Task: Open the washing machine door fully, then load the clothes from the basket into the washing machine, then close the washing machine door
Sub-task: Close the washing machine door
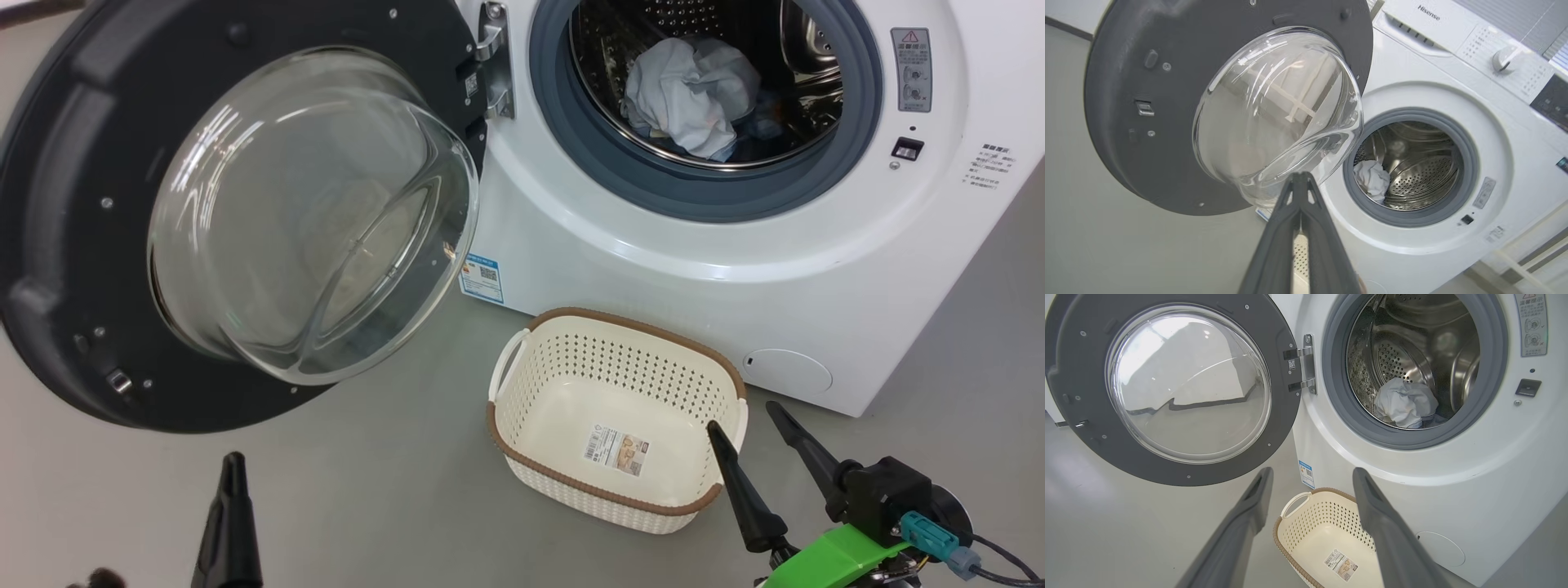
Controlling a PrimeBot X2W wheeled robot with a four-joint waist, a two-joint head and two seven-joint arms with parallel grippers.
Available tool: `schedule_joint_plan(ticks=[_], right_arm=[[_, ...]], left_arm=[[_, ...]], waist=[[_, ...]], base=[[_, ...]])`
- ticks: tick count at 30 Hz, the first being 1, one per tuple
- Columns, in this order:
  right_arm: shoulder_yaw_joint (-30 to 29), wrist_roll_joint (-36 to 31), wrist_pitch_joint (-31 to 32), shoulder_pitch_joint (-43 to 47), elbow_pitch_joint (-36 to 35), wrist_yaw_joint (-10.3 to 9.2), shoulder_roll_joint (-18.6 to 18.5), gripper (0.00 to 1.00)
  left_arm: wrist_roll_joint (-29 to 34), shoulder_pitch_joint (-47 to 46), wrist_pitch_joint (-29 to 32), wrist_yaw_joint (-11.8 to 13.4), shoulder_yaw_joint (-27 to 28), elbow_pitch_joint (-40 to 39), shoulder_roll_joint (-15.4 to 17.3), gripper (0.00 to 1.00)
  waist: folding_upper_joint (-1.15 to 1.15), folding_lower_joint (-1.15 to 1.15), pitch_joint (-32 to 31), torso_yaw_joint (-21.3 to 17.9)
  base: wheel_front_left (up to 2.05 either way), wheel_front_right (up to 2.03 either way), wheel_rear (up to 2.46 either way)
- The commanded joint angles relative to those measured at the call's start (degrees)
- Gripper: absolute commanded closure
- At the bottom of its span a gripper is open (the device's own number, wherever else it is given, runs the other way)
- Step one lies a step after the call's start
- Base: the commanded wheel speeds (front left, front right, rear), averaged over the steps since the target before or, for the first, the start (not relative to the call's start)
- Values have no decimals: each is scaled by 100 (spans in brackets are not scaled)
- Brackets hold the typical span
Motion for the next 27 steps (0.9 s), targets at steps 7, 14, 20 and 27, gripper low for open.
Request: schedule_joint_plan(ticks=[7, 14, 20, 27], right_arm=[[165, -7, 7, -203, -182, 9, 2, 0], [124, -18, 47, -222, -247, 9, -7, 0], [93, -31, 91, -235, -317, 9, -31, 0], [83, -51, 165, -255, -406, 9, -85, 0]], left_arm=[[-2800, 90, -11, -1488, 987, -517, -698, 100], [-4605, -149, 37, -1772, 1972, -788, -741, 100], [-5400, -677, 56, -1809, 3202, -388, -296, 100], [-5812, -1597, 393, -1747, 3969, 942, 720, 100]], waist=[[0, 0, 15, 11], [0, 0, 110, 37], [0, 0, 201, 72], [0, 0, 288, 90]], base=[[0, 0, 0], [0, 0, 0], [0, 0, 0], [0, 0, 0]])
